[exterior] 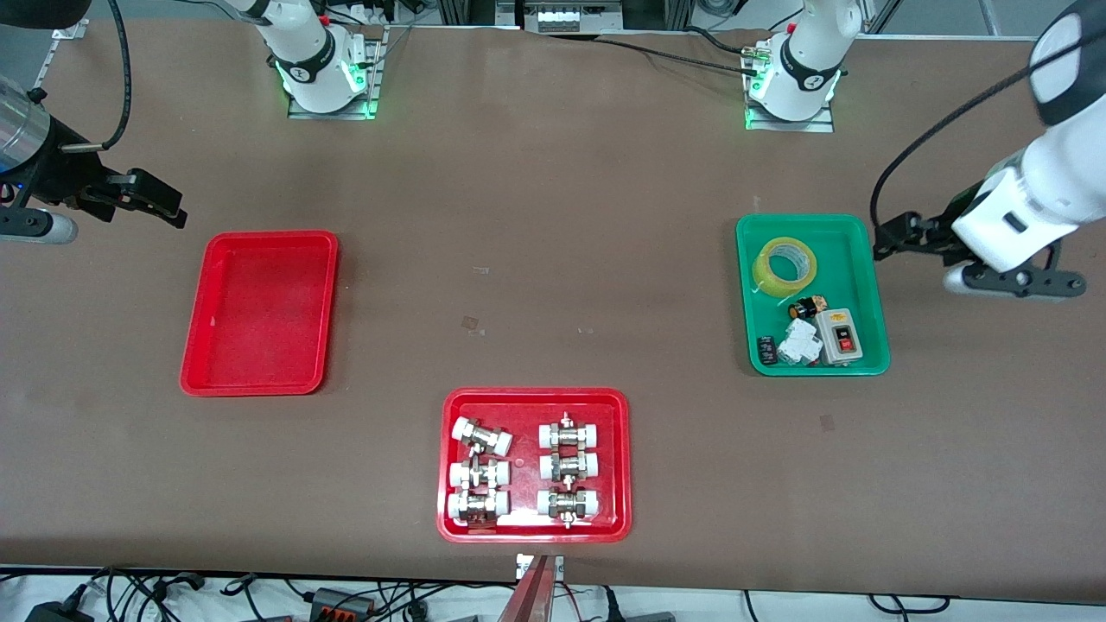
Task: Left arm passes tape to right arm into tray
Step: 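Move the left gripper over the green tray toward the yellow tape, then lower the left gripper and grasp the yellow tape roll, then carry the tape with the left gripper while the right gripper reaches toward it, then grasp the tape with the right gripper beside the left gripper, then carry the tape with the right gripper while the left gripper withdraws, then lower the tape into the empty red tray and open the right gripper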
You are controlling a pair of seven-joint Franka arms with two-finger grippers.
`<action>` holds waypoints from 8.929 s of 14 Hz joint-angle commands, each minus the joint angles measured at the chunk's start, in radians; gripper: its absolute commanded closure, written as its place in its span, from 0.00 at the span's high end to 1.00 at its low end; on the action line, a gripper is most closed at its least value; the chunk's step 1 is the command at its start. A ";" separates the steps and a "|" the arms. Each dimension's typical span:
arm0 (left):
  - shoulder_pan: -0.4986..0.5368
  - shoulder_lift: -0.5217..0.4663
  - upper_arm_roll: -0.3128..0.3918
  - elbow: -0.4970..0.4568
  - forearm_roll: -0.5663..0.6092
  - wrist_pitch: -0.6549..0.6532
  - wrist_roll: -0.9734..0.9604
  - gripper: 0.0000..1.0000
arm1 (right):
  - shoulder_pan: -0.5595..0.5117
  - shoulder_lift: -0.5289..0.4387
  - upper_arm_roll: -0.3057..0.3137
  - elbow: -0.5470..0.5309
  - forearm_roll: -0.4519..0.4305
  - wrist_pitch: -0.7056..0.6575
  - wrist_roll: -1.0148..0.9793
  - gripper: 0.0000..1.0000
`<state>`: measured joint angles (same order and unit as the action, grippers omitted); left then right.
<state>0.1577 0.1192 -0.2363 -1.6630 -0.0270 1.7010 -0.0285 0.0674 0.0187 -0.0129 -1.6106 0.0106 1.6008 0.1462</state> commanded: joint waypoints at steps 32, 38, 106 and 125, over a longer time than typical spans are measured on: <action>0.068 0.212 -0.034 -0.615 0.113 0.562 0.024 0.59 | -0.011 0.000 -0.001 0.001 0.005 -0.021 0.004 1.00; 0.072 0.195 -0.035 -0.607 0.113 0.513 0.022 0.01 | -0.011 0.000 -0.001 0.000 0.005 -0.021 0.004 1.00; -0.294 0.637 -0.379 0.367 -0.038 0.556 -0.410 1.00 | 0.281 0.457 0.007 0.027 0.766 0.406 -0.338 0.00; 0.100 0.275 -0.368 0.352 0.248 -0.290 -0.393 1.00 | -0.365 0.618 -0.002 0.015 0.603 -0.093 -1.020 0.00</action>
<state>0.2614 0.4490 -0.6023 -1.2620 0.1964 1.4178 -0.4315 -0.2510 0.6113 -0.0350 -1.6120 0.6151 1.5386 -0.8133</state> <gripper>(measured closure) 0.000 0.445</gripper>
